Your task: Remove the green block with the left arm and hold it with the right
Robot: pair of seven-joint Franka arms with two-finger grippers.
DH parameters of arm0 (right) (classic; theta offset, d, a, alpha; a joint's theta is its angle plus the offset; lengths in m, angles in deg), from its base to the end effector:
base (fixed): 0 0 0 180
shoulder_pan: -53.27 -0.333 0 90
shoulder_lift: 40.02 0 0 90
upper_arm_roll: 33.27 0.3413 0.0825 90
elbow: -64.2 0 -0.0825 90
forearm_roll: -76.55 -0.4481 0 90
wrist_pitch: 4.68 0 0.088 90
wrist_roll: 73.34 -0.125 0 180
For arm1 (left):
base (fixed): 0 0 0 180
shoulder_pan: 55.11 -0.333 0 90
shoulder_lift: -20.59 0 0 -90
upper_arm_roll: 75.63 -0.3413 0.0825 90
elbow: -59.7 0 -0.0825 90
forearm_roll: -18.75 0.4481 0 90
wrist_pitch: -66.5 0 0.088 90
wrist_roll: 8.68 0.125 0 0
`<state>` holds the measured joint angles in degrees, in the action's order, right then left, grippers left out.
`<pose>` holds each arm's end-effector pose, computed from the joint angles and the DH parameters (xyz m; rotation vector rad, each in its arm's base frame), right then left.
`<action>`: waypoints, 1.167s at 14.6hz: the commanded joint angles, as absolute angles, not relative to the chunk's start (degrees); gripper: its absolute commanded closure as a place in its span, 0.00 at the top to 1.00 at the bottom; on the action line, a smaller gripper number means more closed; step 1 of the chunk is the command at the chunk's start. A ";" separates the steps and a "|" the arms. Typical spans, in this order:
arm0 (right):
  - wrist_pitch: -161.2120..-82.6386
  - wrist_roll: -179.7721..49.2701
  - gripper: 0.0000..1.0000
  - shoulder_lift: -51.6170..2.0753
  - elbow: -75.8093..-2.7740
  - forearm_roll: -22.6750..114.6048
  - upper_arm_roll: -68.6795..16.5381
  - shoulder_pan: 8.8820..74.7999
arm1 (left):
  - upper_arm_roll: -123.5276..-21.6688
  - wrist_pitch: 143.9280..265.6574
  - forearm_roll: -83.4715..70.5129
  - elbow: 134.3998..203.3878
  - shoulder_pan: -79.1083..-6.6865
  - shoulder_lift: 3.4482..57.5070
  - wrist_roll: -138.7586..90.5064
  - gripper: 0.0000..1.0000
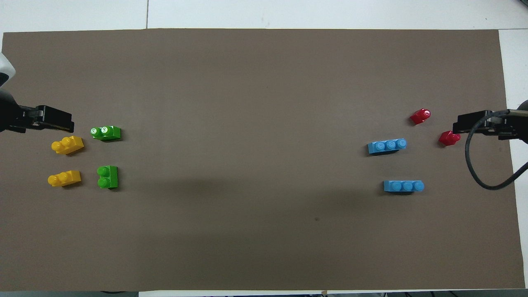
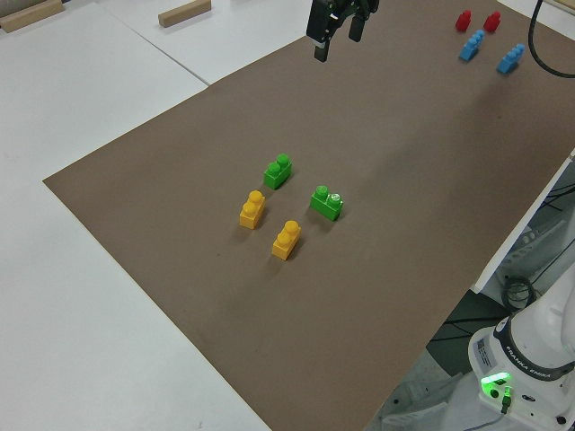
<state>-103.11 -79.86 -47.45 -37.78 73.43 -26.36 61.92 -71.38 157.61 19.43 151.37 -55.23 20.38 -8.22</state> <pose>0.5875 -0.0081 0.6095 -3.0899 0.2335 -0.1010 0.6170 -0.0432 0.6201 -3.1267 0.1257 0.0090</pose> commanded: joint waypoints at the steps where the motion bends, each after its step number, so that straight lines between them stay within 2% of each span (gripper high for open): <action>1: -102.24 -78.61 0.97 -46.62 -36.18 74.27 -25.89 62.41 | -71.93 155.80 19.98 150.05 -54.67 20.77 -7.89 1.00; 8: -95.04 -73.90 0.97 -44.95 -32.22 75.05 -25.98 63.02 | -71.93 152.98 19.63 148.20 -56.25 19.36 -7.81 1.00; 13: -95.20 -71.93 0.97 -45.03 -32.22 75.94 -26.33 62.32 | -71.76 156.50 18.13 149.34 -56.26 19.10 -8.24 1.00; 17: -94.42 -73.86 0.97 -45.38 -32.92 76.20 -29.84 58.45 | -71.85 156.67 17.07 149.43 -56.26 19.10 -8.24 1.00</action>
